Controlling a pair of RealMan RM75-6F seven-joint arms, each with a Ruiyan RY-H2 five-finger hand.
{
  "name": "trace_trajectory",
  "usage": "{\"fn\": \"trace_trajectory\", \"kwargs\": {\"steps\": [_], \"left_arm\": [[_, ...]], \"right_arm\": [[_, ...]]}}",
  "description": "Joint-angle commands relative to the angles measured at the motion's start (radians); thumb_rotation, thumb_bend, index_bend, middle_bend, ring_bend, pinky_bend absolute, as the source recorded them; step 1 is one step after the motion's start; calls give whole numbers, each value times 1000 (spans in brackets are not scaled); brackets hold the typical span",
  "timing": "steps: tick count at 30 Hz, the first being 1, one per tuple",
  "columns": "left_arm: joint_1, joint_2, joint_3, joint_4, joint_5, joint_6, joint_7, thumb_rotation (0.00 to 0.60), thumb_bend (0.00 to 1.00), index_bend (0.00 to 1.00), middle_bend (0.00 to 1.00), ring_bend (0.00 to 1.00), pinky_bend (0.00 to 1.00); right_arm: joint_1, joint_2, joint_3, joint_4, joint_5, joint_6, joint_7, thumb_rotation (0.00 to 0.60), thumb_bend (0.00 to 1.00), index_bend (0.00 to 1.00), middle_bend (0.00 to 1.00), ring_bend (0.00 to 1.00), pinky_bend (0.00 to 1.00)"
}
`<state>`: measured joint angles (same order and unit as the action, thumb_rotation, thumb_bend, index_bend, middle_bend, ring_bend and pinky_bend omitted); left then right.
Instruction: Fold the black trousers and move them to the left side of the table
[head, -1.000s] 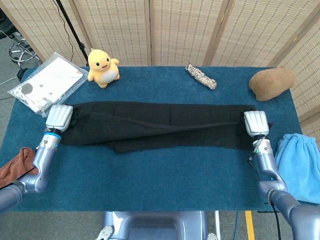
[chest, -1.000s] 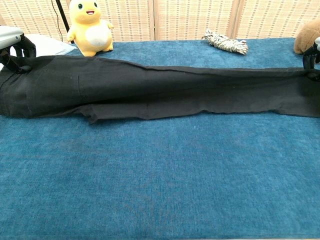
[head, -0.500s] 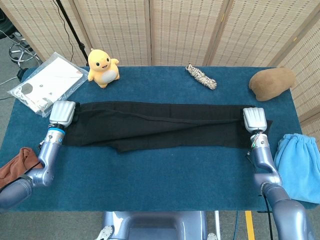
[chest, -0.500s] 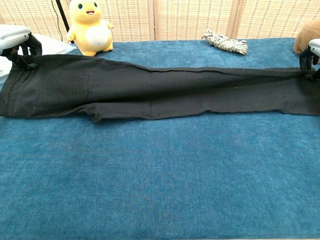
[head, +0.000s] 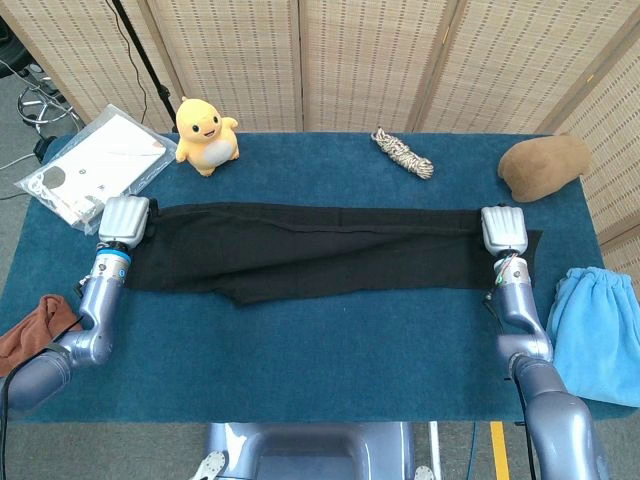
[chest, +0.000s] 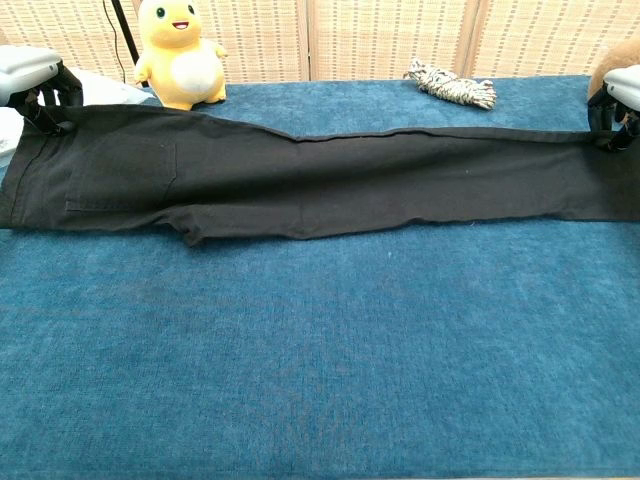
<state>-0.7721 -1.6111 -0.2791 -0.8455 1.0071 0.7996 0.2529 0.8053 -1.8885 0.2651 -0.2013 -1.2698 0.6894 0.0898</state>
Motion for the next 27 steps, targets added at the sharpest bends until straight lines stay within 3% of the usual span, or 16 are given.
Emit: {"fn": "trace_trajectory", "kwargs": {"steps": [1,27], "left_arm": [[-3,-7,-3,17,-5,-6,-9,600,503,666,566,434,527],[-17,-36,-11,89,-14,-28,-38,600,503,666,567,434,527]], "right_arm": [[6,-5,4,9,5,-11,-5,600,506,601,493,375,533],[87,-35,24,80,27,-102,-74,600,505,601,492,375,533]]}}
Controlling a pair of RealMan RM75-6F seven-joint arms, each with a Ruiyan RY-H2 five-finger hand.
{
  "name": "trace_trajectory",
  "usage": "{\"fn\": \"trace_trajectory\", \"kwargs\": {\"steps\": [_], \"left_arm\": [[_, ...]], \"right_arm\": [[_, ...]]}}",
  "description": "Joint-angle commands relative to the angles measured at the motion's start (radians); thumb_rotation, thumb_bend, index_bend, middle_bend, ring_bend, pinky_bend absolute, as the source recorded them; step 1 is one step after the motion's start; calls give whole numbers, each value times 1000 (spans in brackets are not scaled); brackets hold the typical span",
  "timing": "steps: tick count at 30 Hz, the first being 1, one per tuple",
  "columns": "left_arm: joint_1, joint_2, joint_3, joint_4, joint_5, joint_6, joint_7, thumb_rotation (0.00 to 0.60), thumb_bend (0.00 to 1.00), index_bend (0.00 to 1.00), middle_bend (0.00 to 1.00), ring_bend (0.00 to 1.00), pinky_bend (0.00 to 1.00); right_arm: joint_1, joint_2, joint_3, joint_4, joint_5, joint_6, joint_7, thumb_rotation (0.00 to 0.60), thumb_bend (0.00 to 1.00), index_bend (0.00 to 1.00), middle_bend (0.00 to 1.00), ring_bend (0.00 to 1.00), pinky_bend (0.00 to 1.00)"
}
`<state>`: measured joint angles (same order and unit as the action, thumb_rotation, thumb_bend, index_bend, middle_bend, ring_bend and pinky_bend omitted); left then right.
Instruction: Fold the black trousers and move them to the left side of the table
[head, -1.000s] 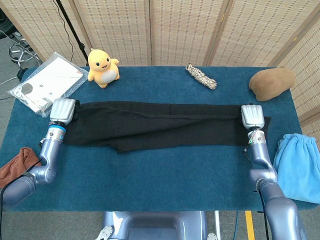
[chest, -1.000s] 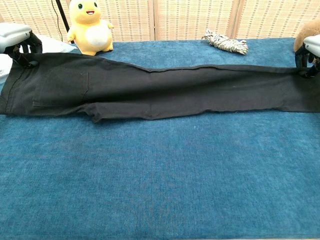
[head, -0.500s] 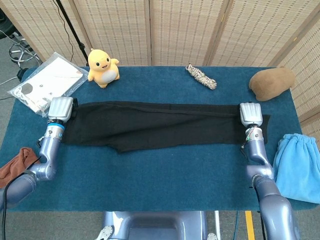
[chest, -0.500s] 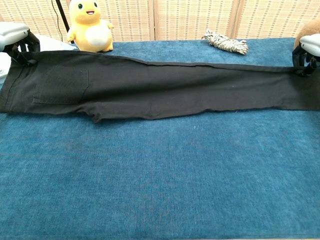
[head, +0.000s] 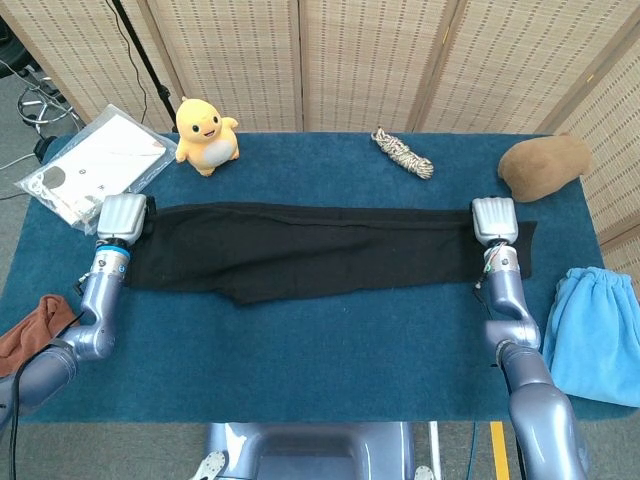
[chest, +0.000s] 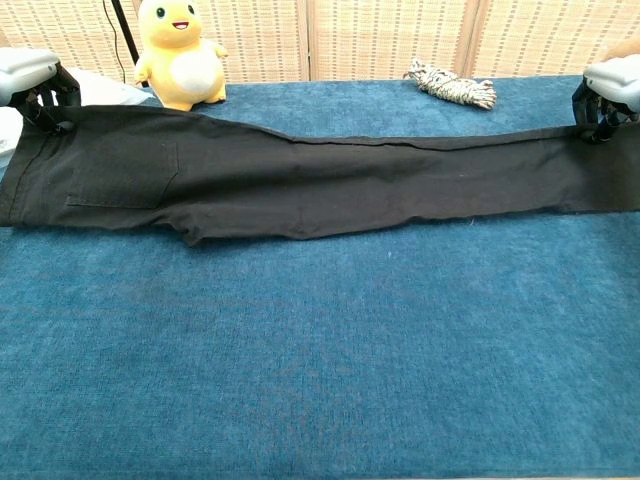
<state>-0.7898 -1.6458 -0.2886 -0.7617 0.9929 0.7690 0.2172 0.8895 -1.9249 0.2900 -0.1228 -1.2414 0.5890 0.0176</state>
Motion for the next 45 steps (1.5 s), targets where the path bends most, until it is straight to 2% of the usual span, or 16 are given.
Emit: {"fn": "trace_trajectory", "kwargs": {"steps": [1,13,17,20,22,24,26,27,28,31,33,35,36,39,41,45], "left_arm": [[0,-3,-2,7,0,3,-3,600,503,666,567,434,528],[-6,-24,-12,34,-20,3,20,600,503,660,566,432,527],[-10,-35,-13,54,-28,-12,26,600,503,660,567,432,527],[-11,-41,-12,64,-28,-15,26,600,503,660,567,432,527],[-11,-44,-12,71,-27,-15,24,600,503,660,567,432,527],[-10,-47,-13,79,-27,-15,20,600,503,655,567,431,527],[-10,-48,-14,84,-26,-17,16,600,503,631,542,419,527],[-9,-47,-14,86,-26,-19,15,600,500,599,506,400,527],[-9,-47,-14,86,-25,-20,14,600,497,570,471,380,527],[-7,-44,-14,82,-24,-24,11,600,469,397,273,236,515],[-6,-42,-14,76,-24,-25,11,600,412,245,110,99,436],[-4,-35,-12,64,-21,-26,11,600,350,121,23,24,335],[-2,-29,-9,54,-17,-29,8,600,314,58,1,3,262],[7,25,-2,-23,8,-70,-50,600,254,0,0,0,65],[15,54,4,-62,41,-63,-93,600,244,0,0,0,22],[44,117,37,-159,151,-27,-214,600,242,0,0,0,9]], "right_arm": [[4,2,-1,2,-2,-2,-3,600,506,601,492,375,533],[33,-9,27,24,29,-56,-54,600,513,593,485,375,533],[37,-13,42,32,45,-63,-64,600,626,587,475,370,532],[39,-13,46,31,49,-66,-69,600,643,530,425,319,517],[39,-9,48,22,50,-71,-59,600,529,408,313,213,457],[41,-8,52,16,53,-65,-43,600,241,229,134,55,349],[43,-9,54,13,55,-50,-34,600,71,126,34,2,267],[44,-9,57,11,57,-44,-27,600,24,86,7,0,218],[46,-9,58,10,58,-41,-24,600,7,66,0,0,187],[48,-10,59,9,58,-31,-23,600,0,38,0,0,77],[48,-10,59,7,57,-24,-25,600,0,38,0,0,25],[48,-9,58,1,56,-14,-25,600,0,38,0,0,11],[46,-8,57,-2,55,-8,-25,600,0,38,0,0,7],[33,3,47,-27,43,34,-14,600,0,37,0,0,0],[19,13,39,-49,33,66,-2,600,0,36,0,0,0],[-25,46,12,-121,1,163,22,600,0,34,0,0,0]]}}
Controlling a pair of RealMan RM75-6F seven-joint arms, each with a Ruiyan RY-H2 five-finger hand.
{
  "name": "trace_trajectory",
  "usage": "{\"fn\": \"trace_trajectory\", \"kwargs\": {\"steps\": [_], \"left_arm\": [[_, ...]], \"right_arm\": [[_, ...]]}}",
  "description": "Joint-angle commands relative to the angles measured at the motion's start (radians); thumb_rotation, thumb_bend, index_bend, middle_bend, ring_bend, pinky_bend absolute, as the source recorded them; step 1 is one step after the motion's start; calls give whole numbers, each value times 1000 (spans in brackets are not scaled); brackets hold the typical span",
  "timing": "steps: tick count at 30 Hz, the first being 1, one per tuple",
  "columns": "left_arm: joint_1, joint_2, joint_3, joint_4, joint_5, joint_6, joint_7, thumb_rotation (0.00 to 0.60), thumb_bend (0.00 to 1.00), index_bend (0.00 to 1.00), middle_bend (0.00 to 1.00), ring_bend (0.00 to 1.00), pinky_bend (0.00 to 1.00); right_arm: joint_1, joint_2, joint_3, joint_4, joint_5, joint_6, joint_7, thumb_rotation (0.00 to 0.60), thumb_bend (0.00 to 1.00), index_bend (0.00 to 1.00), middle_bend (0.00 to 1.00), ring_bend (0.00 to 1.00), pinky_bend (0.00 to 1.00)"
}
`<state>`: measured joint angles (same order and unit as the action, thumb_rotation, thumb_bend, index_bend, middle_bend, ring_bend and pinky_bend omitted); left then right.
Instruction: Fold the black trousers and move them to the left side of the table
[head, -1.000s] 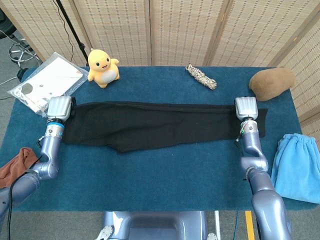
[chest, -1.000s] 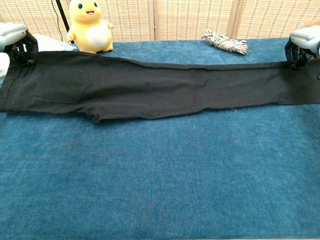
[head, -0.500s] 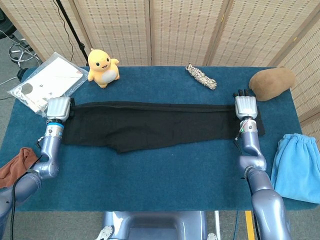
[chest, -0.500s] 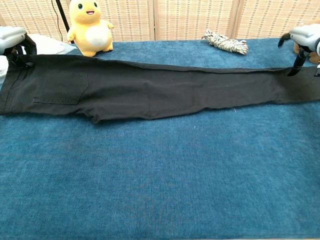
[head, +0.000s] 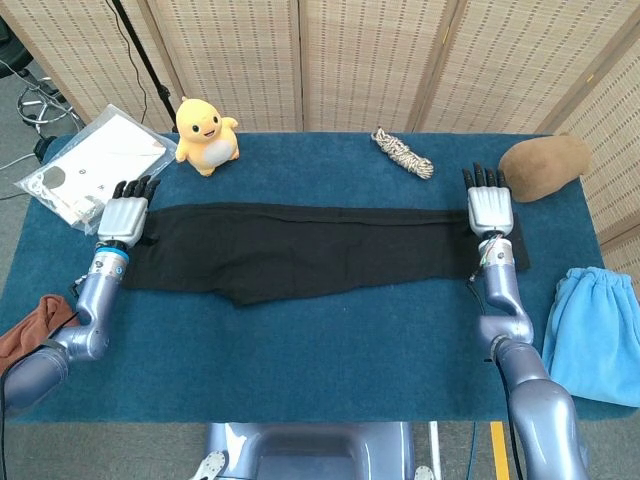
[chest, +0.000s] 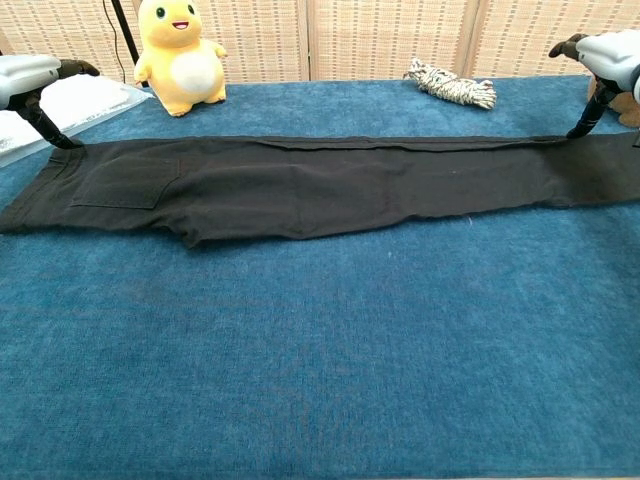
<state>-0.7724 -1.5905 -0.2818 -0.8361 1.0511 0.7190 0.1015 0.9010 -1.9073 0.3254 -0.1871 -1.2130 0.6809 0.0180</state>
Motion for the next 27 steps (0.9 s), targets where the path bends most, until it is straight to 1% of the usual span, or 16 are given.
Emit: {"fn": "trace_trajectory", "kwargs": {"steps": [1,4,6,8,9,12,13,15,16,20,25,27], "left_arm": [[35,76,40,-107,120,35,-125,600,242,0,0,0,6],[63,121,79,-173,215,89,-211,600,232,0,0,0,0],[84,148,111,-208,279,133,-263,600,171,0,0,0,0],[99,164,133,-226,317,164,-291,600,103,0,0,0,0],[112,175,151,-239,344,189,-305,600,74,0,0,0,0],[154,199,195,-273,403,266,-324,600,48,0,0,0,0],[163,202,202,-275,411,282,-323,600,46,0,0,0,0],[196,203,225,-275,435,339,-323,600,46,0,0,0,0],[209,203,233,-275,442,357,-326,600,46,0,0,0,0],[254,204,267,-265,469,414,-346,600,46,0,0,0,0],[291,198,297,-234,490,452,-372,600,52,0,0,0,0],[299,192,302,-217,493,458,-382,600,74,0,0,0,0]], "right_arm": [[-50,39,-32,-80,-37,98,28,600,0,34,0,0,0],[-104,83,-63,-177,-72,191,38,600,0,36,0,0,0],[-148,127,-84,-269,-94,259,35,600,0,34,0,0,0],[-179,163,-95,-345,-105,302,23,600,0,27,0,0,0],[-206,196,-104,-412,-113,336,10,600,0,22,0,0,0],[-282,297,-131,-611,-131,422,-42,600,0,16,0,0,0],[-296,316,-136,-646,-132,433,-52,600,0,15,0,0,0],[-343,382,-157,-768,-137,468,-84,600,0,13,0,0,0],[-360,404,-167,-806,-140,479,-95,600,0,11,0,0,0],[-428,482,-207,-932,-148,519,-128,600,0,4,0,0,0],[-511,549,-250,-1041,-160,583,-131,600,0,3,0,0,0],[-540,569,-261,-1072,-165,610,-130,600,0,1,0,0,0]]}}
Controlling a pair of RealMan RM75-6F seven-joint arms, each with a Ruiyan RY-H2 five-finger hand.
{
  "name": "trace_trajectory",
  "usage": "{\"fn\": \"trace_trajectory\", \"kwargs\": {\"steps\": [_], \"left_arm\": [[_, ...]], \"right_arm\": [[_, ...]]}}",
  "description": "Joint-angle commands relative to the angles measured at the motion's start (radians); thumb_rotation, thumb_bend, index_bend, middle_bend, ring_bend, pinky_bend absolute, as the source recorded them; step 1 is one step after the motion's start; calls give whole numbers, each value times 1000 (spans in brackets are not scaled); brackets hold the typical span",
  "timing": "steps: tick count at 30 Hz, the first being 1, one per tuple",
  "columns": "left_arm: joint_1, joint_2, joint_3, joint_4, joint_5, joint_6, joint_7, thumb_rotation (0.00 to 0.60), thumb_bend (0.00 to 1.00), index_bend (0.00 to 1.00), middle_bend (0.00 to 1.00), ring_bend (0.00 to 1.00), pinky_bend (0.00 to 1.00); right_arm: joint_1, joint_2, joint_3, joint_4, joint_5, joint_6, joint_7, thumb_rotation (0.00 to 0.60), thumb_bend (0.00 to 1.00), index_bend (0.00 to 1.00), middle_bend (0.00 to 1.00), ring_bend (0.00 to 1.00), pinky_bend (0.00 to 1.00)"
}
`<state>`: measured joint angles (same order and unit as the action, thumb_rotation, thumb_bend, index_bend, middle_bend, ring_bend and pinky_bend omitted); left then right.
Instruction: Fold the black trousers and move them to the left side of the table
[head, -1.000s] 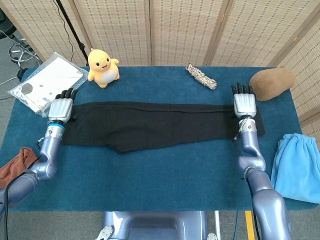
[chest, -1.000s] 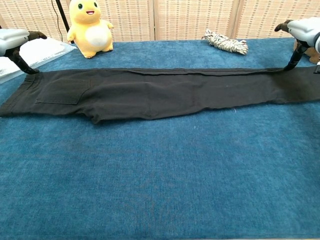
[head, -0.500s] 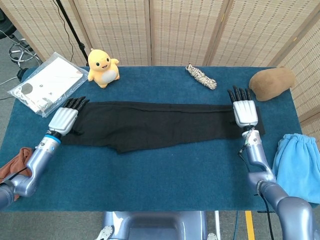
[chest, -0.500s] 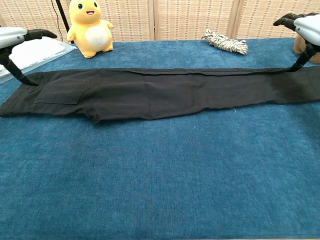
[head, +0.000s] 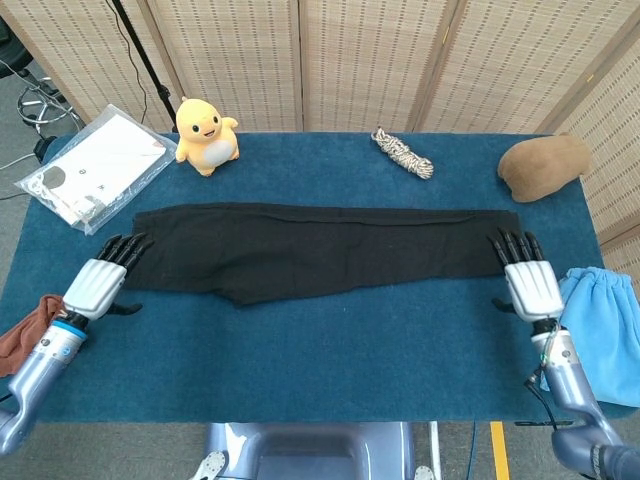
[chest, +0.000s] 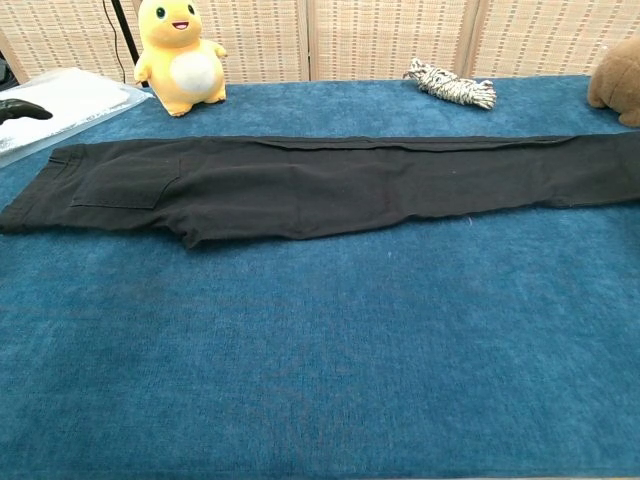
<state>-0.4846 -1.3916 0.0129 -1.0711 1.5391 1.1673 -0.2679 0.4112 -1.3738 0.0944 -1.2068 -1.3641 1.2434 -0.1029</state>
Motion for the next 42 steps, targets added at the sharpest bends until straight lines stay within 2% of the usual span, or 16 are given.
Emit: {"fn": "trace_trajectory", "kwargs": {"steps": [1,5,11,19,27,31,42], "left_arm": [[15,-12,9,31,6,14,-17,600,93,0,0,0,0],[28,-43,11,96,17,43,-36,600,252,0,0,0,0],[26,-102,14,211,21,31,-76,600,310,0,0,0,0],[20,-163,32,298,32,-4,-108,600,275,0,0,0,3],[9,-237,6,392,10,-19,-136,600,243,0,0,0,3],[-11,-284,-10,438,-11,-66,-136,600,234,0,0,0,3],[-45,-356,-38,523,-38,-112,-136,600,206,0,0,0,0]], "right_arm": [[-69,48,-38,-70,-13,64,-10,600,0,1,0,0,0],[-127,88,-56,-143,-7,107,-6,600,0,0,0,0,0],[-195,107,-60,-183,-13,181,28,600,0,2,0,0,0],[-220,102,-41,-180,-15,198,68,600,0,13,0,0,0],[-232,98,-24,-169,-21,206,103,600,0,22,0,0,0],[-237,97,-19,-160,-22,200,121,600,0,22,0,0,0],[-244,105,-4,-162,-28,196,148,600,0,24,0,0,0]]}}
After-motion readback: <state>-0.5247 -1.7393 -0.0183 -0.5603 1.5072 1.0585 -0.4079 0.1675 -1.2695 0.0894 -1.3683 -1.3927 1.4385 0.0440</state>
